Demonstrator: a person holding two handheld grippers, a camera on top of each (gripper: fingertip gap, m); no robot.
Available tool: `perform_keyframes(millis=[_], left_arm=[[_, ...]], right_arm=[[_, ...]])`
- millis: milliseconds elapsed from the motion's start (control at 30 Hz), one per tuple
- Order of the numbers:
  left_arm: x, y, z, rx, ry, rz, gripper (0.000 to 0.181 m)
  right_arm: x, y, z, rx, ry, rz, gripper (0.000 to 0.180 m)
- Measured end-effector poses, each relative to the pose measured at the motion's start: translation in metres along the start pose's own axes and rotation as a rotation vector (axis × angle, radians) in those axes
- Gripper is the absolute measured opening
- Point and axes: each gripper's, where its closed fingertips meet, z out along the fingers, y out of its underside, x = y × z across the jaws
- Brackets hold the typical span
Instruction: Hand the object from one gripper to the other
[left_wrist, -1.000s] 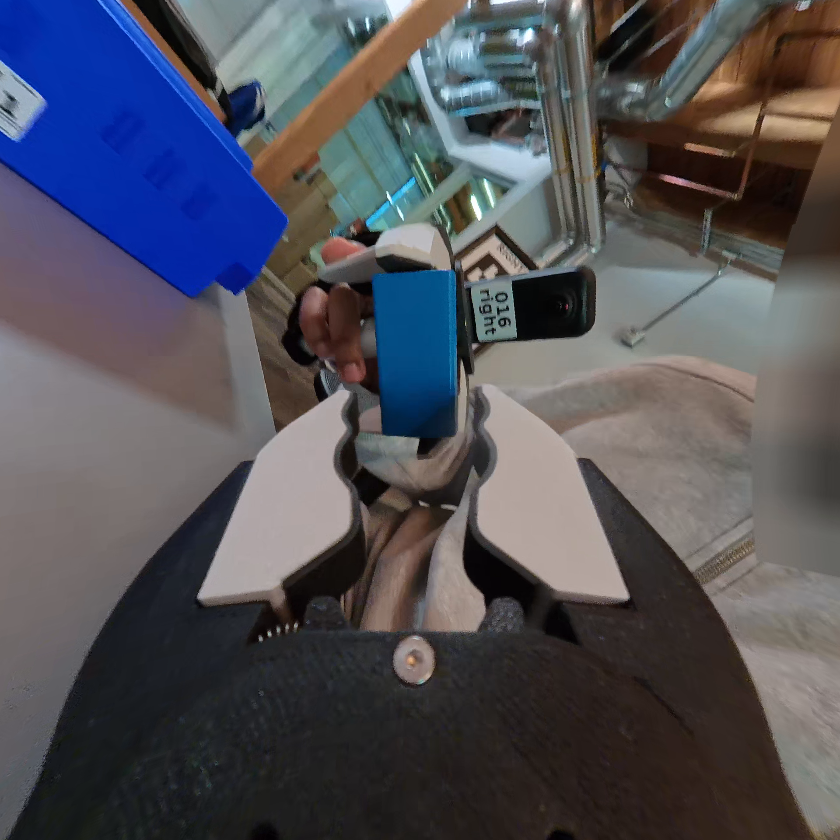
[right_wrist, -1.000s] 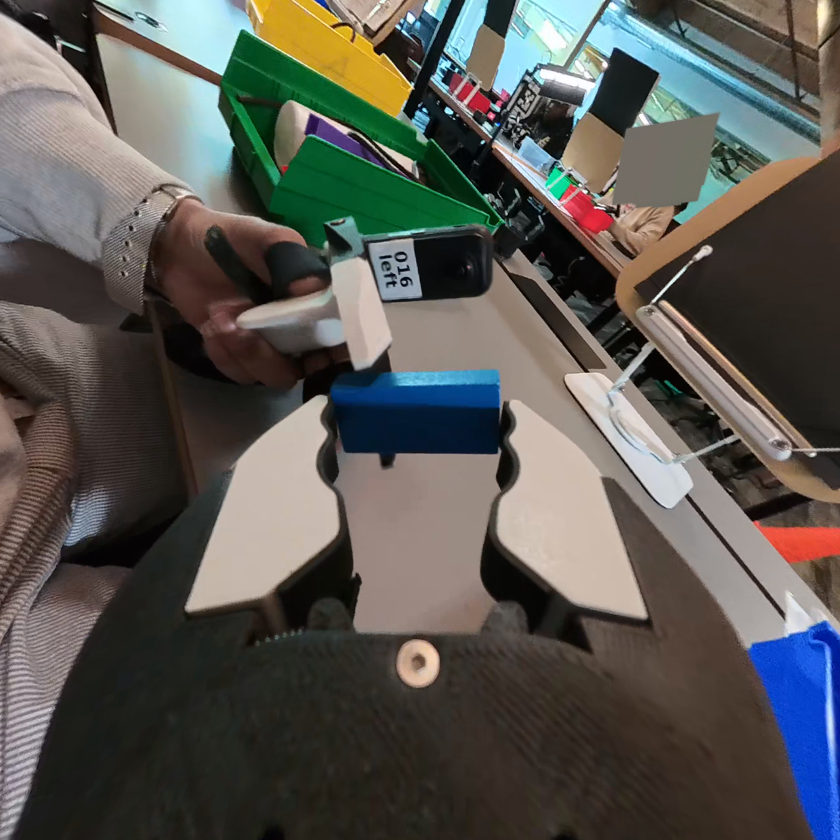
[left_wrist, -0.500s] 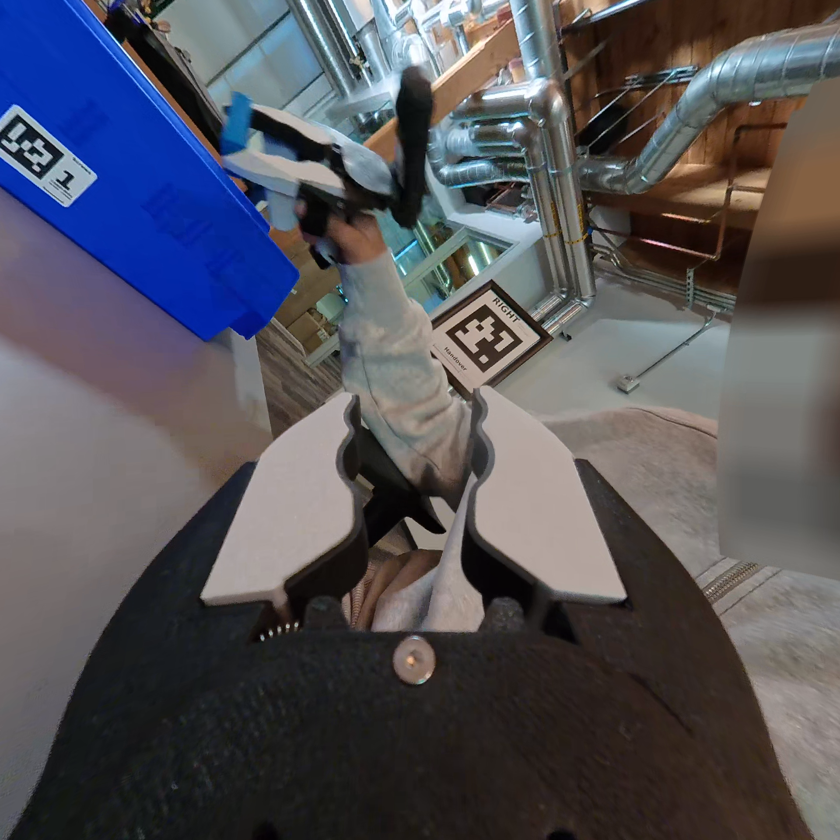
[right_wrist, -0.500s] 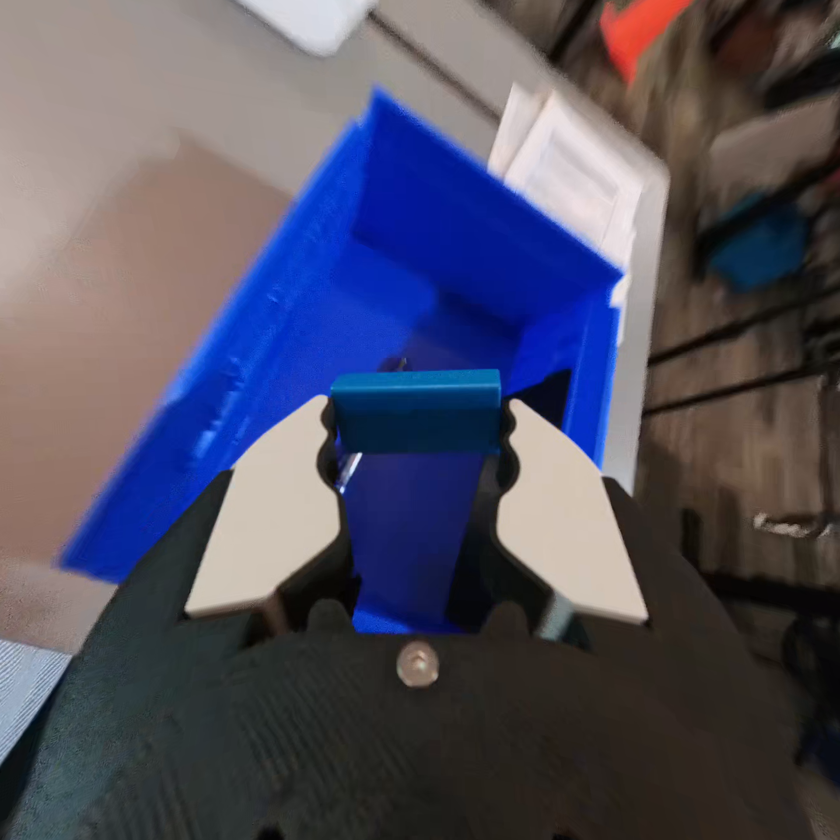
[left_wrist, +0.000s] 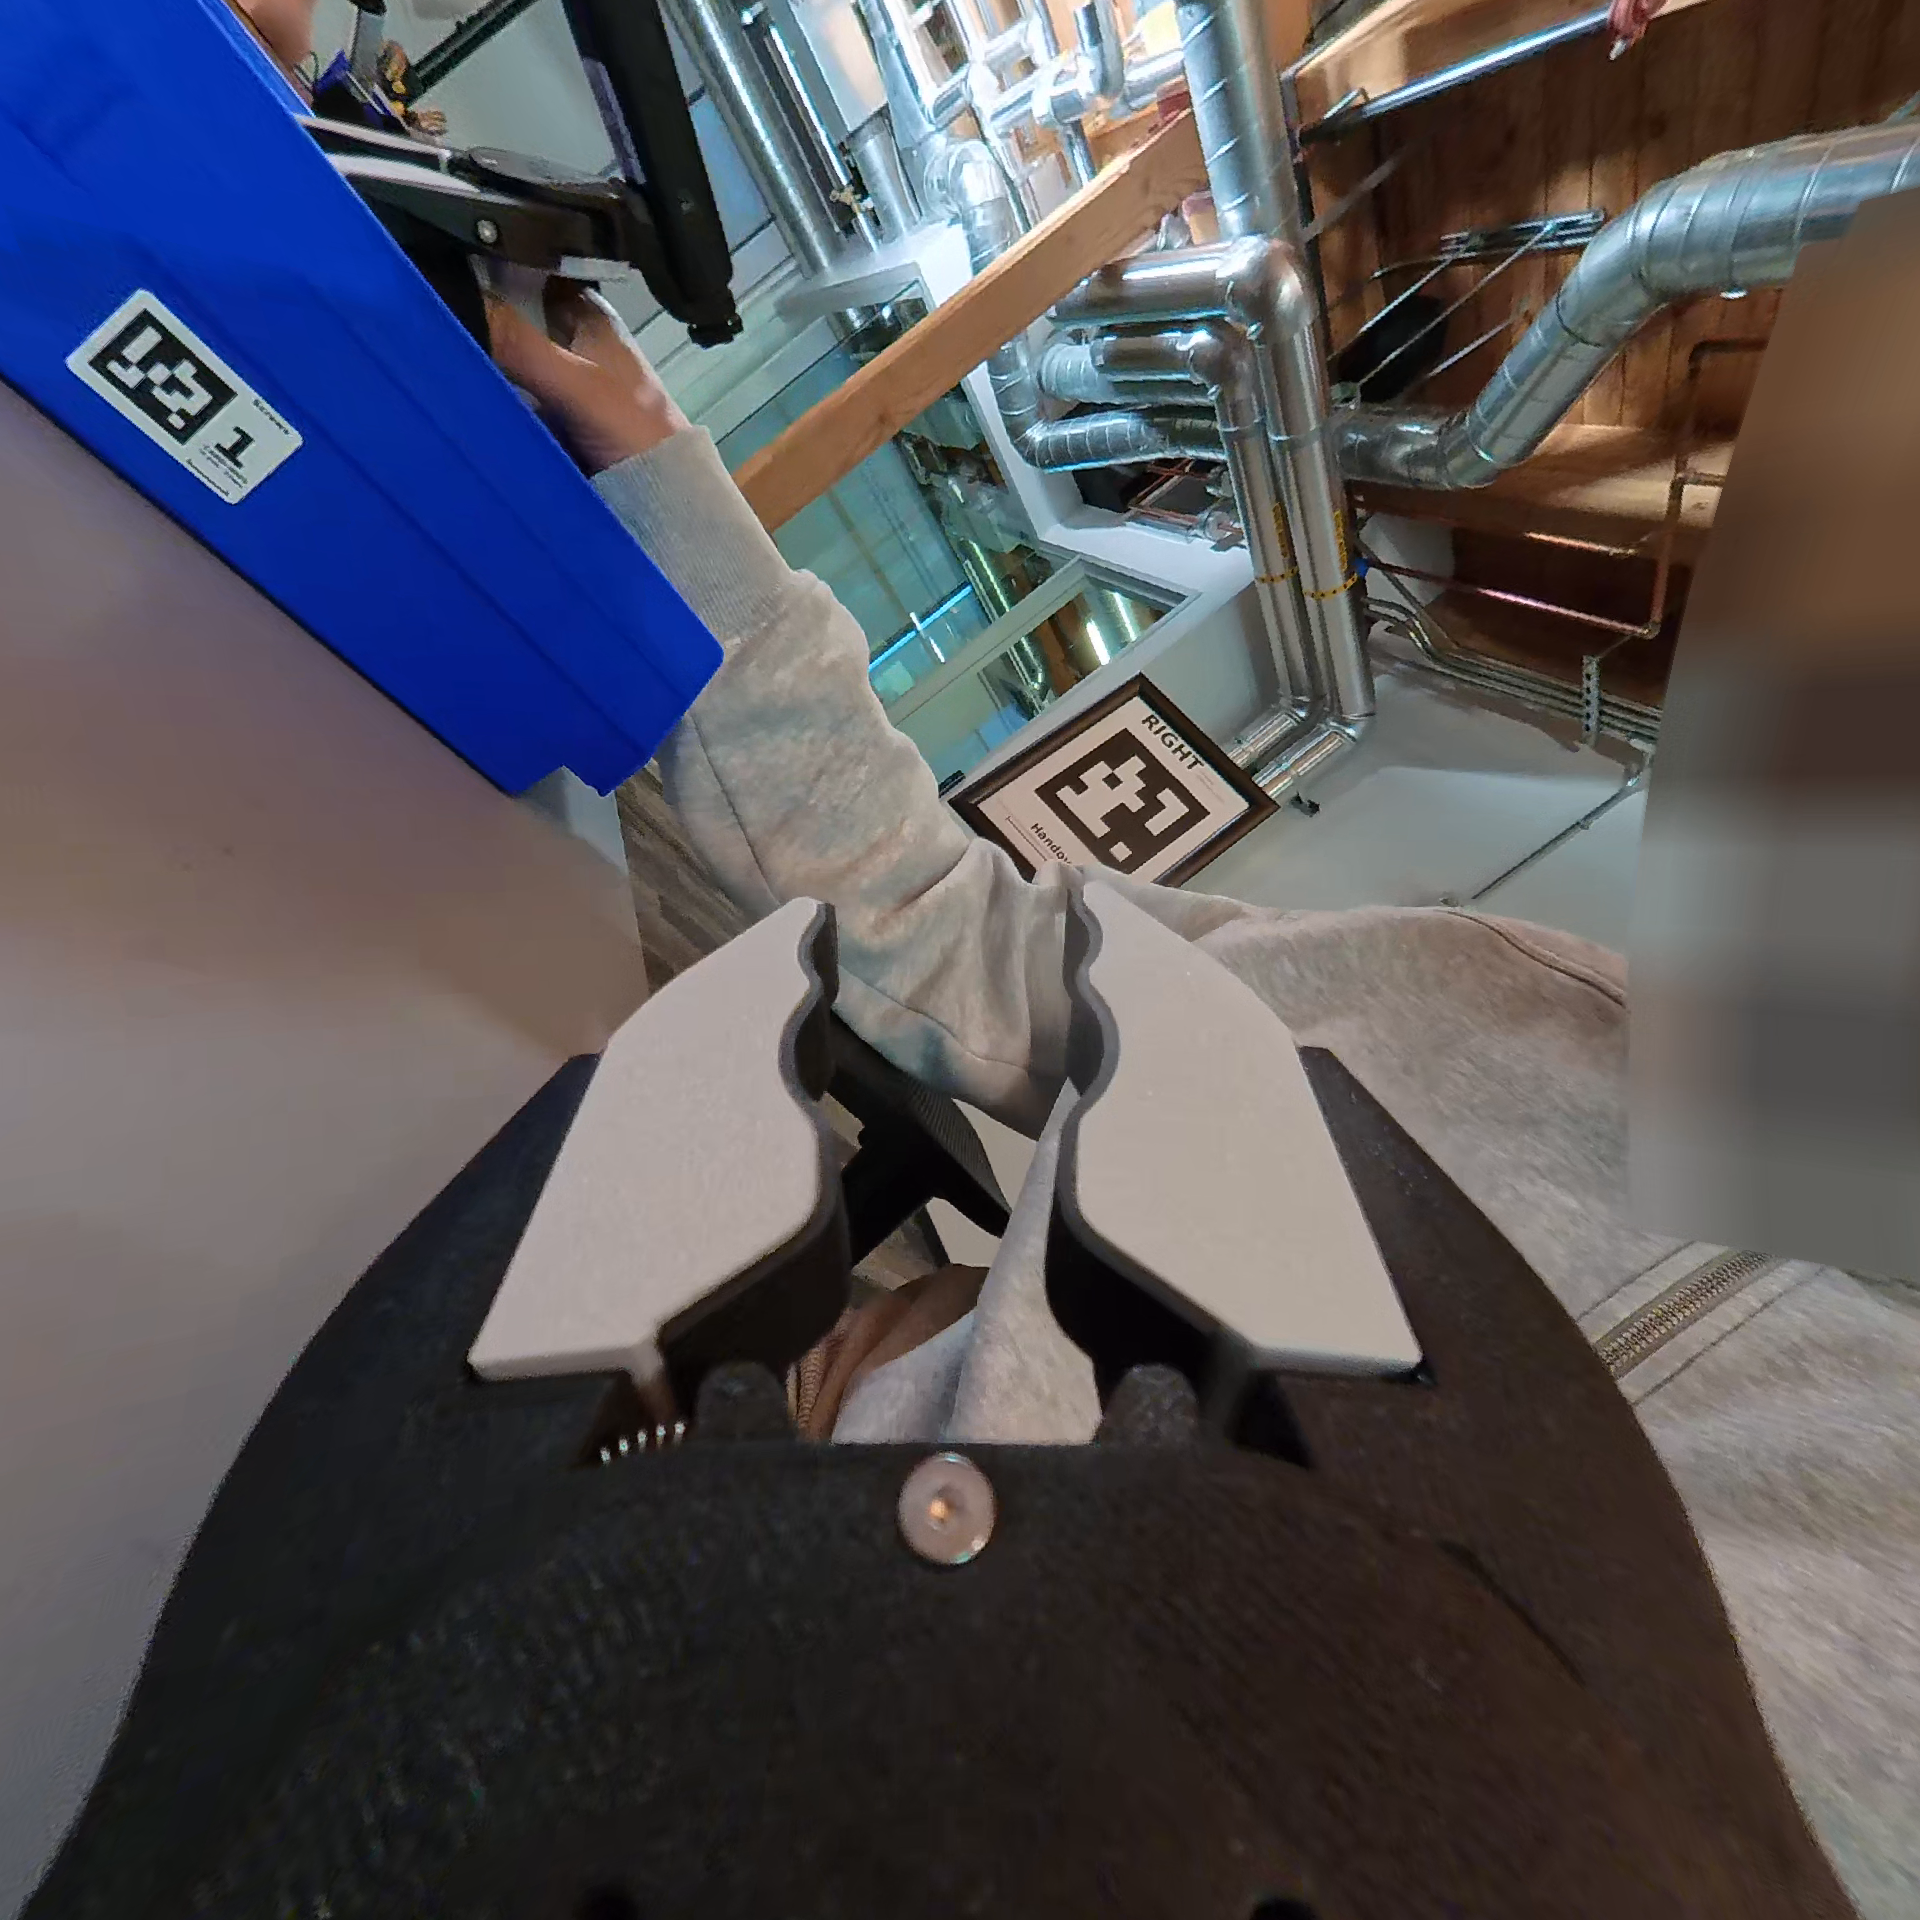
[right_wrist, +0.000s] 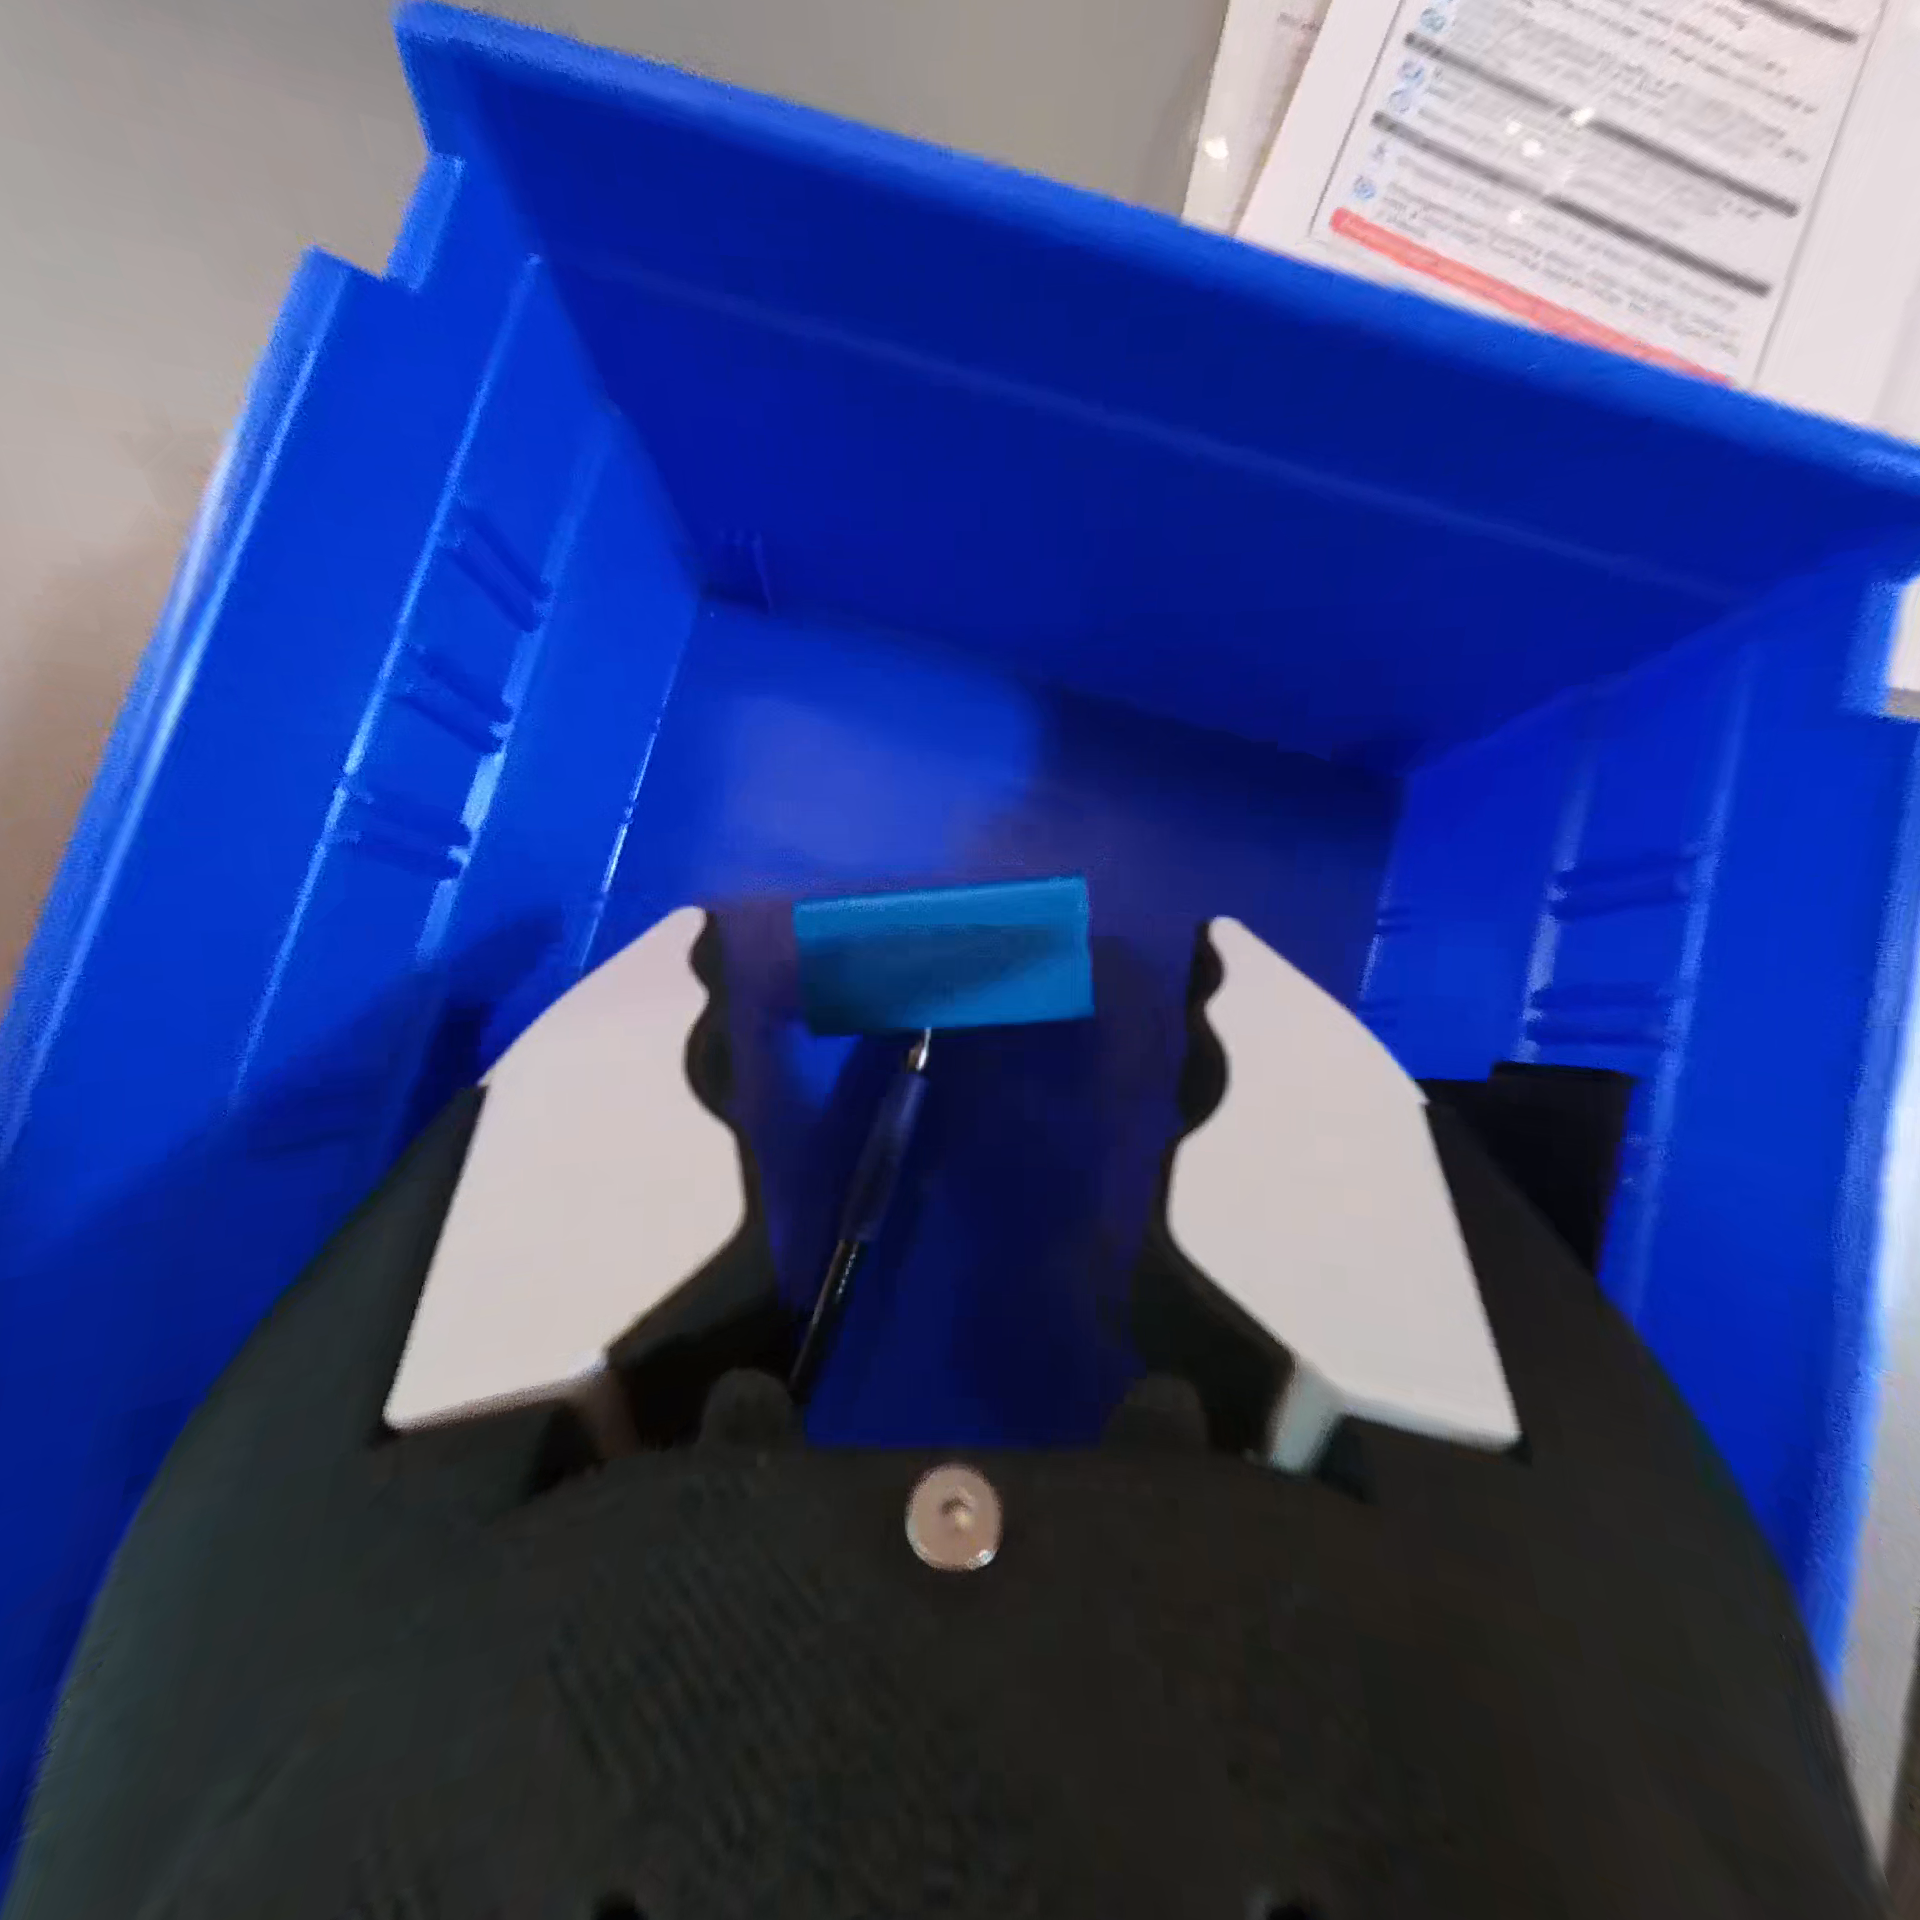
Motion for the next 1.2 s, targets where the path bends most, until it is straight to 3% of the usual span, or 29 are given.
perform_keyframes(millis=[33,133,233,367,467,533,567,700,867,1067,1133,1167,1200], left_arm=[[0.001,0.0,-0.001,-0.004,-0.005,0.008,0.043],[0.002,-0.001,-0.002,-0.013,-0.019,0.029,0.043],[0.003,-0.001,-0.002,-0.014,-0.025,0.042,0.043],[0.003,-0.001,0.0,-0.034,-0.054,0.085,0.041],[0.006,-0.002,0.001,-0.061,-0.092,0.148,0.036],[0.011,-0.002,-0.003,-0.102,-0.111,0.202,0.007],[0.01,-0.004,-0.008,-0.114,-0.153,0.235,0.0],[0.025,-0.031,-0.034,-0.094,-0.306,0.379,0.001],[0.065,-0.105,-0.125,0.025,-0.709,0.572,0.003],[0.102,-0.097,-0.284,-0.092,-1.298,0.345,0.008],[0.111,-0.084,-0.319,-0.062,-1.384,0.227,0.024],[0.112,-0.077,-0.327,-0.036,-1.373,0.154,0.041],[0.109,-0.074,-0.334,0.012,-1.364,0.092,0.075]], right_arm=[[0.001,-0.004,-0.005,0.021,0.014,0.002,0.092],[-0.003,-0.024,-0.037,0.153,0.046,0.016,0.084],[-0.04,-0.059,-0.091,0.38,-0.019,0.009,0.071],[-0.146,-0.09,-0.161,0.652,-0.324,-0.003,0.055],[-0.243,-0.077,-0.196,0.817,-0.632,-0.051,0.015],[-0.286,-0.05,-0.182,0.812,-0.653,-0.1,0.002],[-0.305,-0.033,-0.167,0.771,-0.656,-0.132,0.002],[-0.347,0.024,-0.114,0.595,-0.691,-0.167,0.004],[-0.351,0.022,-0.111,0.582,-0.799,-0.128,0.013],[-0.339,0.019,-0.11,0.565,-0.873,0.016,0.015],[-0.339,0.02,-0.108,0.556,-0.872,0.014,0.015],[-0.34,0.021,-0.106,0.547,-0.87,0.007,0.015],[-0.342,0.021,-0.105,0.541,-0.87,0.0,0.015]])
